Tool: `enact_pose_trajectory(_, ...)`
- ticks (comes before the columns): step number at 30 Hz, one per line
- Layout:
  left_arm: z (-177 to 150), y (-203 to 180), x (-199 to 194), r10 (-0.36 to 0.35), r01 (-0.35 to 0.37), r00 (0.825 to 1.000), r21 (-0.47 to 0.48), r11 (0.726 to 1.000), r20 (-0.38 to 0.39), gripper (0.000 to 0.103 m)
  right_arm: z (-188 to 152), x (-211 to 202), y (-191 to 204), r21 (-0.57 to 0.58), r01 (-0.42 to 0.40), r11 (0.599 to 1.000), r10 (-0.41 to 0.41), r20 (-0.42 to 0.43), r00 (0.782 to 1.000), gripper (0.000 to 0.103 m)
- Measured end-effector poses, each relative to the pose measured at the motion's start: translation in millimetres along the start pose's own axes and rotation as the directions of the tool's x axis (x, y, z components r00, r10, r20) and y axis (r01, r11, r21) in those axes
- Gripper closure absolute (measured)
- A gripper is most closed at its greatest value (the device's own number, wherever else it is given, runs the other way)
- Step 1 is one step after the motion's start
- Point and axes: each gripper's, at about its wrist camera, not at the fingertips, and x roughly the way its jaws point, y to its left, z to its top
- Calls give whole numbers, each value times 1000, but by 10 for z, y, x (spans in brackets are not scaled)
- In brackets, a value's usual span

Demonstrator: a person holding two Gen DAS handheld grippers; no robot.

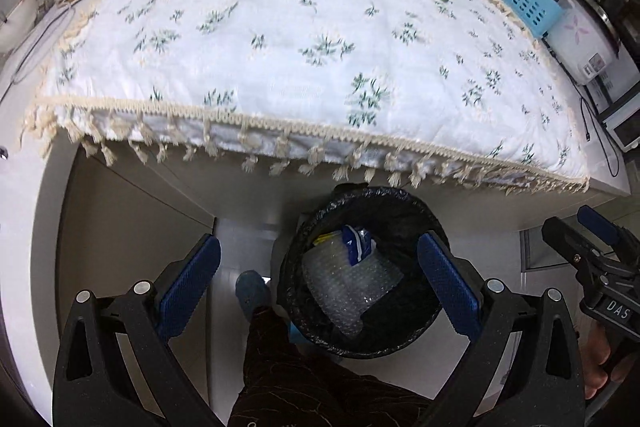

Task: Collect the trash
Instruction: 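Raise the left gripper to the purple snack stick while the right reaches the green medicine box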

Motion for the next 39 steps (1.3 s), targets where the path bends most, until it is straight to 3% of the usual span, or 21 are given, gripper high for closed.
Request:
enact_pose_trajectory(19, 711, -88, -146, -11, 10, 1000, 47, 999, 30, 6, 668, -227, -34, 22, 37, 999, -39, 86, 996, 8)
enact_pose_trajectory(39, 1783, -109, 8, -38, 34, 999, 110, 993, 34, 6, 1546, -57, -60, 98, 81, 992, -93, 123, 988, 8)
